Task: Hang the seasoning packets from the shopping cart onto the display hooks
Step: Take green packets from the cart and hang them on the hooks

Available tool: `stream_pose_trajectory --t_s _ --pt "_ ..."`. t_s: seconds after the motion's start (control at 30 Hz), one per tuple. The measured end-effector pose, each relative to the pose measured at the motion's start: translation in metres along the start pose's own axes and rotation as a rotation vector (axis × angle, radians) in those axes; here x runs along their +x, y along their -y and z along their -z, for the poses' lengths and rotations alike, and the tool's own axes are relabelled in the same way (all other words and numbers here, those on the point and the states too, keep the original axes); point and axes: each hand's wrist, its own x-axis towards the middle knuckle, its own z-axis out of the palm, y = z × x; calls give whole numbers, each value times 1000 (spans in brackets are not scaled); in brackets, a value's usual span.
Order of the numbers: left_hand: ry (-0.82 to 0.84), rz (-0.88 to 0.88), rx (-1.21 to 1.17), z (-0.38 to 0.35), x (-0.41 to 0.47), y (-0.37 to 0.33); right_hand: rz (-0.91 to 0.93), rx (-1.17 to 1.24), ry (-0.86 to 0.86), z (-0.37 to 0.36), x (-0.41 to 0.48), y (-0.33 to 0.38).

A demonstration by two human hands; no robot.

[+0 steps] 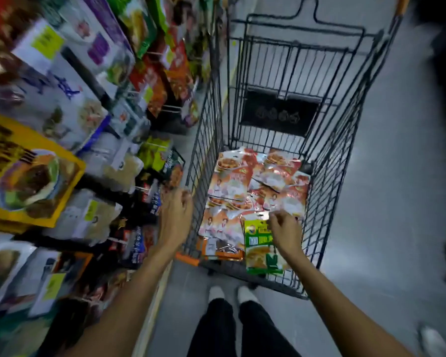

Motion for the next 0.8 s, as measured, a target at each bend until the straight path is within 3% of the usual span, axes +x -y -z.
stream_pose_trajectory --t_s 0.13,0.4,0.53,0.8 --pt "-68 -44 162 -23 42 29 -160 -58 -36 -29 24 -48" --pt "60 6 152 -69 69 79 -399 -203 33 -81 50 -114" --pt "65 -90 155 -77 65 88 -566 -164 54 -96 52 -132" --pt "96 -114 99 -80 70 92 -671 -204 -9 -112 55 -138"
